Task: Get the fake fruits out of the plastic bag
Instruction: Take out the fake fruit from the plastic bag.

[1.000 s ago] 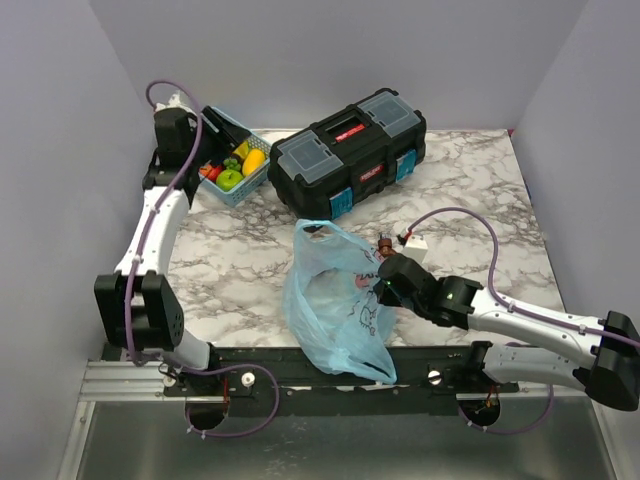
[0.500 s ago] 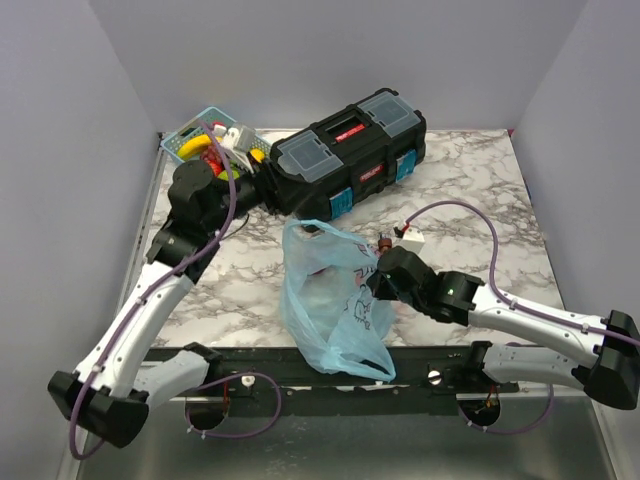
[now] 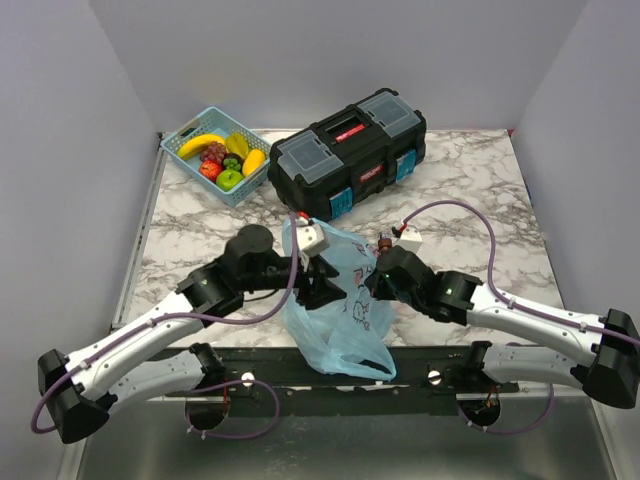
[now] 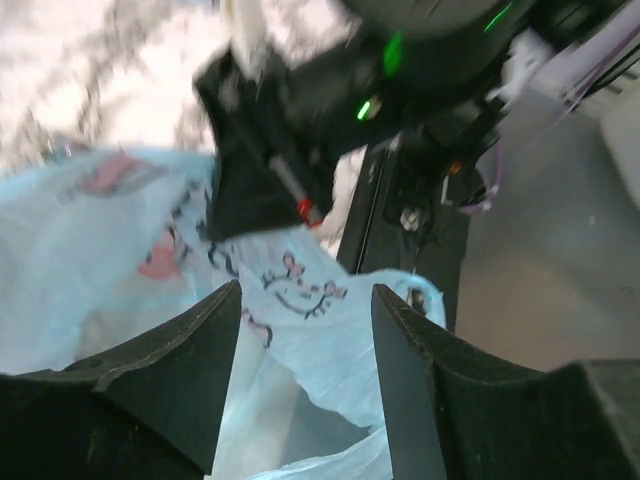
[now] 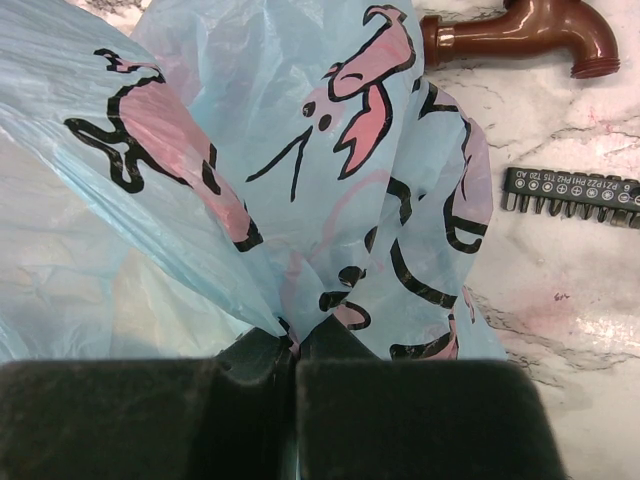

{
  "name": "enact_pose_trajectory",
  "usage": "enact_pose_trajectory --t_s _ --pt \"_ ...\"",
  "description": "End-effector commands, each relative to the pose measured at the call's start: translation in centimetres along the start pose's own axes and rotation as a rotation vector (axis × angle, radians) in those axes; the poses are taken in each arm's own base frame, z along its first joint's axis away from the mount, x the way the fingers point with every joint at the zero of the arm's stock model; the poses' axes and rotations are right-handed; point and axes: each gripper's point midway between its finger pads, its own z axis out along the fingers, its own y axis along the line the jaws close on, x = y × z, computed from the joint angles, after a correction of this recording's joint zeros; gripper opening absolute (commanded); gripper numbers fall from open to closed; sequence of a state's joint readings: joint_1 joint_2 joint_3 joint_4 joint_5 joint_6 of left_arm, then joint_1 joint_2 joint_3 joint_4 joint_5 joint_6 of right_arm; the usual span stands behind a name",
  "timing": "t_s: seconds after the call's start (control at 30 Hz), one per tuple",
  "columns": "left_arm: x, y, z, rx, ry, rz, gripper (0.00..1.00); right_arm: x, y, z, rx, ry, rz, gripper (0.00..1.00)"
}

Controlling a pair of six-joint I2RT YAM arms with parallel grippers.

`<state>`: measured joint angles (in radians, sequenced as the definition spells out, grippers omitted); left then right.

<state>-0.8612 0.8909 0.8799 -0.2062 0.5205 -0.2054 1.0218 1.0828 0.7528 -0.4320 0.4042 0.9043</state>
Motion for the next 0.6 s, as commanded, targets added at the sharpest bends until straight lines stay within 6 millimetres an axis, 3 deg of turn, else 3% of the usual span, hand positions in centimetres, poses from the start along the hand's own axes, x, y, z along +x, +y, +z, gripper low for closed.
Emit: enact_pose_trajectory --t_s 0.0,0.17,0.33,0.57 --pt "6.5 3.7 1.4 -0.179 0.104 -0.065 0.52 -1.1 1.2 -0.6 -0.041 -0.027 0.018 0.01" --pt "9.9 8.5 1.6 -0.454 0.117 -0.227 0.5 -1.2 1.2 -0.9 -0.041 -0.031 0.017 0.01" --pt "12.8 9.5 3.3 -0.493 0.198 -0.279 0.47 -1.2 1.4 -0.8 -0.047 -0.029 0.018 0.01" --pt "14.5 11.7 5.0 -0.586 0.241 -0.333 0.48 -0.6 1.7 -0.4 -0.063 -0.011 0.029 0.01"
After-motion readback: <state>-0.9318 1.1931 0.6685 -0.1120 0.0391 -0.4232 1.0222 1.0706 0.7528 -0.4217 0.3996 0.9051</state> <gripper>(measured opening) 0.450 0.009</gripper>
